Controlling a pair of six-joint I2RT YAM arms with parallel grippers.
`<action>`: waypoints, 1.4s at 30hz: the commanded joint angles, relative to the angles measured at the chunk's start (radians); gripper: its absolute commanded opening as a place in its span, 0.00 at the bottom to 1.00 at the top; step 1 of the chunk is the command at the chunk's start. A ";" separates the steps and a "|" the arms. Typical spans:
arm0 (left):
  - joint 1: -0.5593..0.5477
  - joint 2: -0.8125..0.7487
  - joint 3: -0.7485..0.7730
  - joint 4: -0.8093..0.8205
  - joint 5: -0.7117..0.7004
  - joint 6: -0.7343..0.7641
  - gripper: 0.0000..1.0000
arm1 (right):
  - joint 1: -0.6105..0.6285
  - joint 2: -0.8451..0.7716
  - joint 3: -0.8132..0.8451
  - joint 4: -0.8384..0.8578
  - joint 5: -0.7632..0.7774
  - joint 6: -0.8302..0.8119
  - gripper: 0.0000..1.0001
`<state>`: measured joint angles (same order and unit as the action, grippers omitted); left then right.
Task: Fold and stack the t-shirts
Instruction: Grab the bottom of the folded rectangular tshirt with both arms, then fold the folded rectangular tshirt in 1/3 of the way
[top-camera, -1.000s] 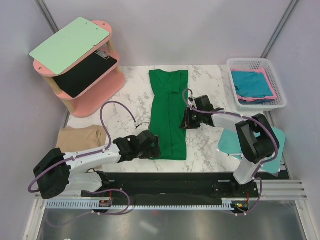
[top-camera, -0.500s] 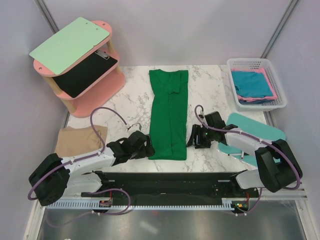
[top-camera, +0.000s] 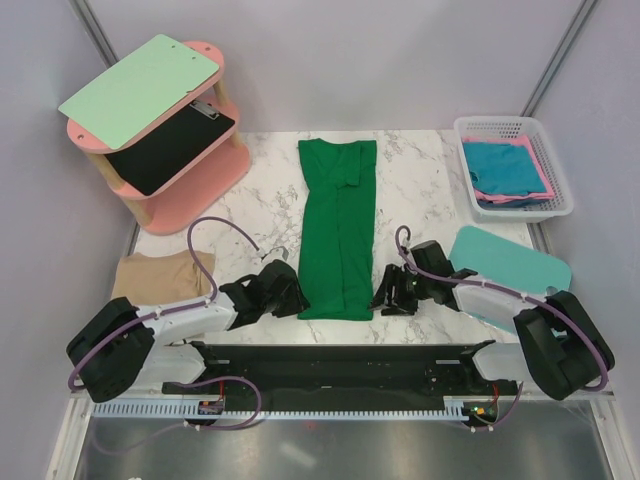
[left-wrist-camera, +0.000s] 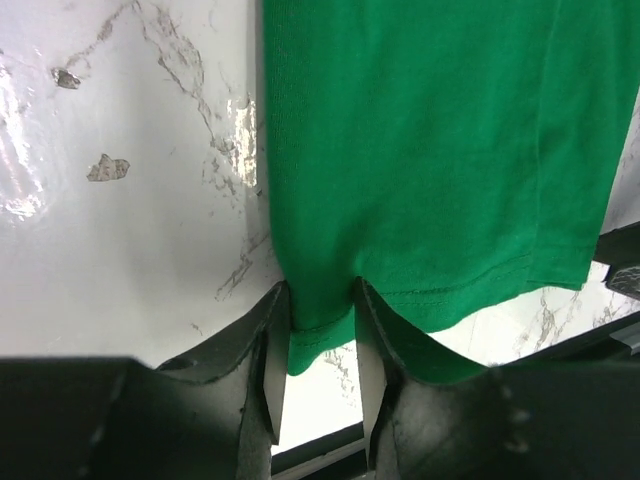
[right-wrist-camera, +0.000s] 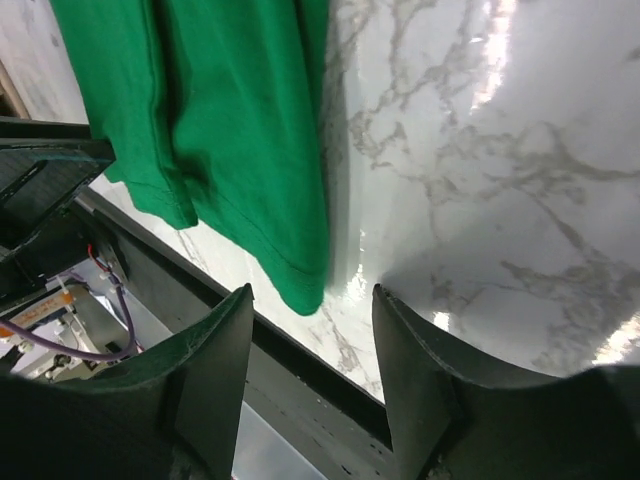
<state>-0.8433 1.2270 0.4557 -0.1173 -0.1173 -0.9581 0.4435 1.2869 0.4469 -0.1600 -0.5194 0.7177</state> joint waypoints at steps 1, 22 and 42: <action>0.003 0.005 -0.002 0.042 0.015 -0.031 0.35 | 0.044 0.046 -0.030 0.131 -0.018 0.078 0.58; 0.003 -0.084 0.145 -0.180 0.031 -0.005 0.02 | 0.086 -0.078 0.030 -0.044 0.113 0.032 0.00; 0.257 0.204 0.573 -0.214 0.073 0.285 0.02 | 0.014 0.227 0.538 0.074 0.437 -0.161 0.00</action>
<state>-0.6304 1.3788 0.9318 -0.3466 -0.0708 -0.8013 0.4904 1.4155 0.8963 -0.1581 -0.1421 0.6106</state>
